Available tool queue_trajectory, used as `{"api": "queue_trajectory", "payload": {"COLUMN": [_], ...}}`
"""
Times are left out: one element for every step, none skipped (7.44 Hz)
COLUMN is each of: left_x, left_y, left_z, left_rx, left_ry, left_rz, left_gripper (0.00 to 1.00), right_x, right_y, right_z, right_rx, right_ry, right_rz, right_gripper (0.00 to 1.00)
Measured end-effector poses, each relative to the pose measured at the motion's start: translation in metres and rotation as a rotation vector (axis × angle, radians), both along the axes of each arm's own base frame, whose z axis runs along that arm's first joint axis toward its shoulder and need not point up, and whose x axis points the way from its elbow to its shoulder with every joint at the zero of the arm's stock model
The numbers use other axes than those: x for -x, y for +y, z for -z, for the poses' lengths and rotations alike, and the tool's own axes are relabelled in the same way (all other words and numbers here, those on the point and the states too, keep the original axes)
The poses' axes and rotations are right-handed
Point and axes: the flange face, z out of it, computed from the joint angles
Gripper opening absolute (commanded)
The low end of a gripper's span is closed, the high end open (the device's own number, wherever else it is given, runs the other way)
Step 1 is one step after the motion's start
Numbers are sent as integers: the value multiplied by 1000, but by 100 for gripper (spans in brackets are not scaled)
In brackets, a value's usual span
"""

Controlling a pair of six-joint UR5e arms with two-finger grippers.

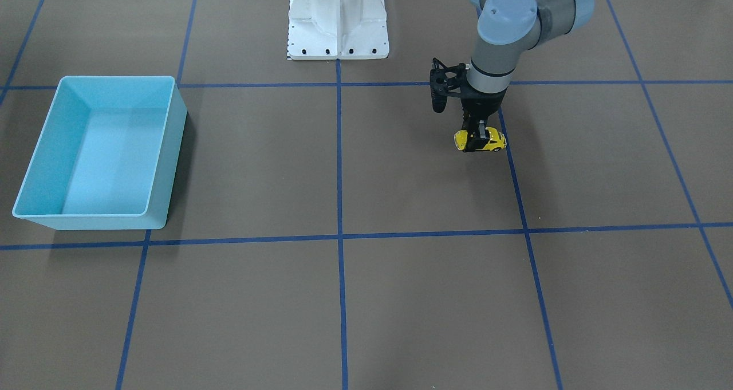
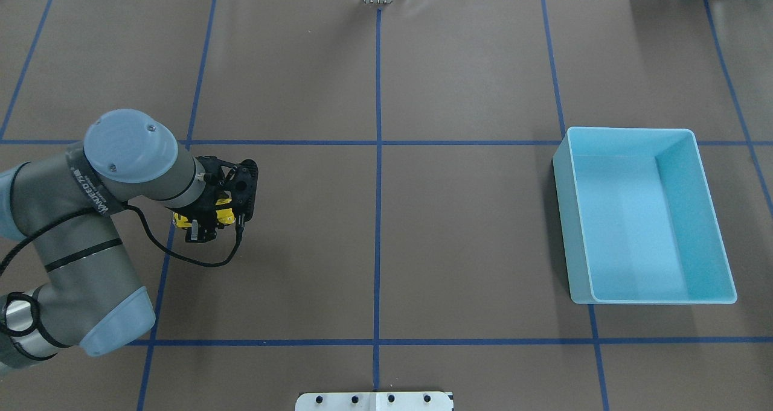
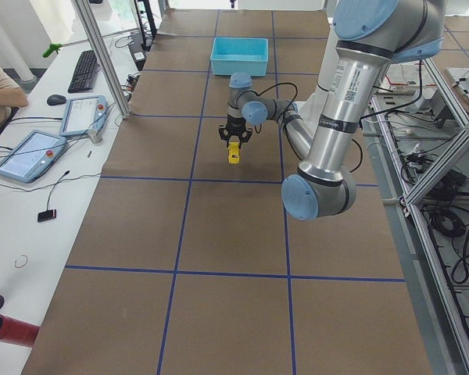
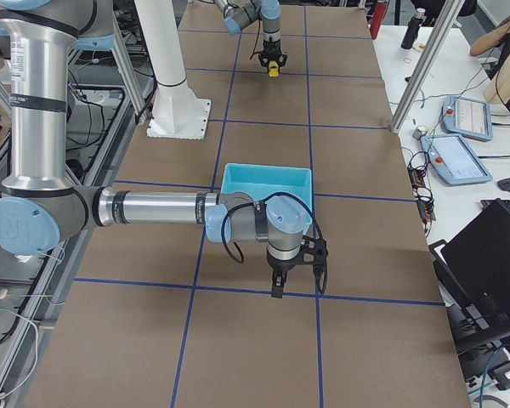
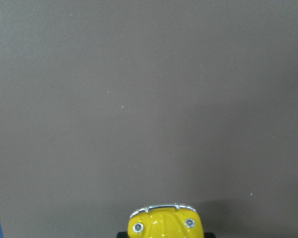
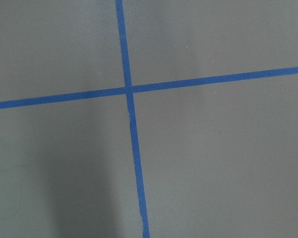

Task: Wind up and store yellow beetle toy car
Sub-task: 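Drag the held car backward along the table with the left gripper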

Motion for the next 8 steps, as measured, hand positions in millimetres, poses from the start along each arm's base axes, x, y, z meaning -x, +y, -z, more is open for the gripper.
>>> {"api": "queue_trajectory", "payload": {"left_x": [6,7,6,4,1,0,1,2], "left_y": [4,4,3,2,2,5,8,10], "left_z": [1,-1,-5,-11,-21,-34,-45,-52], "left_rx": [-3,-22,-49,-75,-85,-71,-50,-36], "left_ry": [19,42,64,82,93,96,97,98], "left_rz": [3,-2,-13,-26,-52,-83,-105,-114], "left_gripper": [0,0,0,0,0,0,0,0], "right_x": [0,0,0,1,2,2,3,4], "right_y": [0,0,0,1,1,0,0,0], "right_z": [0,0,0,0,0,0,-1,-1], "right_rx": [0,0,1,2,2,2,2,2], "right_ry": [0,0,-1,-2,-3,-3,-2,-3], "right_rz": [0,0,1,2,4,5,7,9], "right_gripper": [99,99,99,99,99,99,99,99]}}
